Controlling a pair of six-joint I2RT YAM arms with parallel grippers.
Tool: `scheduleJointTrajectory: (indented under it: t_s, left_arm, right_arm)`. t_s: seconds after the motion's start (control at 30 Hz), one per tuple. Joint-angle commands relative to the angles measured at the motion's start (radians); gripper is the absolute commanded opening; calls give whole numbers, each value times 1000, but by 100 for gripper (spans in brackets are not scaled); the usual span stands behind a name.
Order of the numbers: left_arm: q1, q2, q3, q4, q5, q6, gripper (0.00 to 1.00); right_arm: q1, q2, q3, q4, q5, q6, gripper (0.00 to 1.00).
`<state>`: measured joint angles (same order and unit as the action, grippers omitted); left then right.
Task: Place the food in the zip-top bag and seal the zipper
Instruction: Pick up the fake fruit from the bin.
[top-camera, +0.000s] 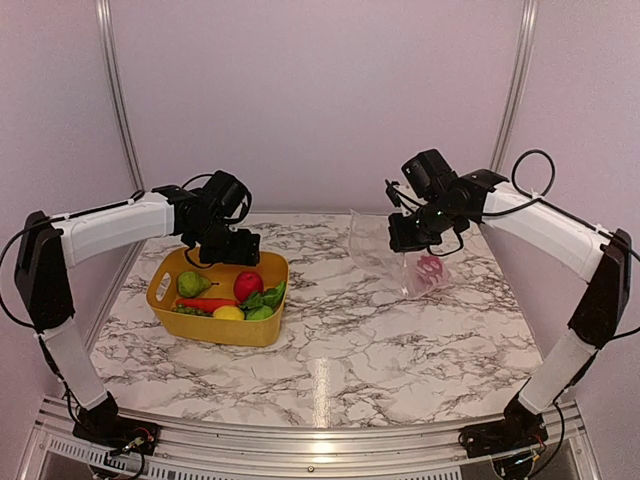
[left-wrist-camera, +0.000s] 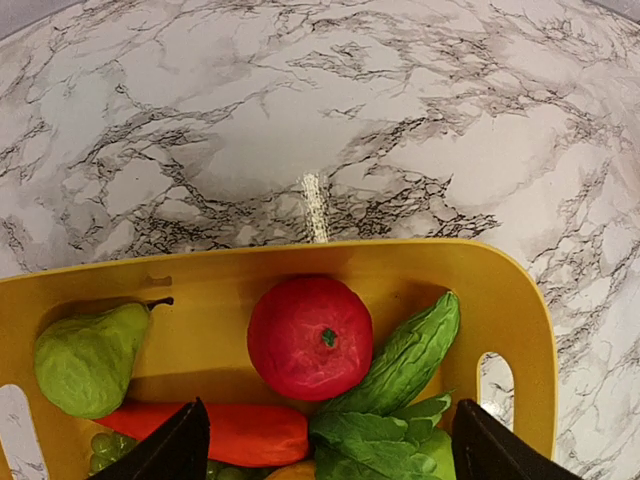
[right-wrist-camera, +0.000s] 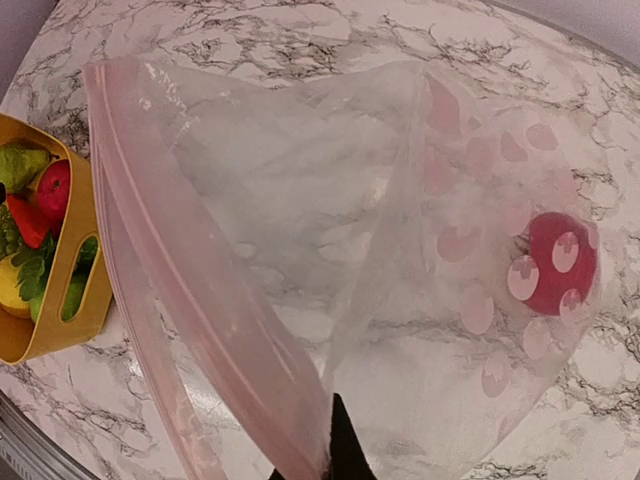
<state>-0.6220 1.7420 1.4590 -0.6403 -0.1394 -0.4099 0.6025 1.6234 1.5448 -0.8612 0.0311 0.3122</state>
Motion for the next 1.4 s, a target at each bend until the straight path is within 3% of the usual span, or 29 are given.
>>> scheduleJointTrajectory:
  t_s: [0.0, 0.43, 0.83, 1.0, 1.37]
  left_arm:
    - [19, 63, 56, -70, 17, 26, 86]
    - [30, 205, 113, -75, 72, 27, 86]
    - [30, 316, 129, -98, 13, 10, 81]
    - [29, 286, 118, -120, 15, 21, 71]
    - [31, 59, 61, -120, 47, -36, 70]
  right_arm:
    - [6, -11, -6, 25, -20, 28, 2]
    - [6, -27, -52, 60, -57, 48, 2]
    - [6, -29, -57, 75, -80, 56, 2]
    - [6, -20, -43, 71, -82, 54, 2]
    - [19, 42, 3, 89, -122, 64, 2]
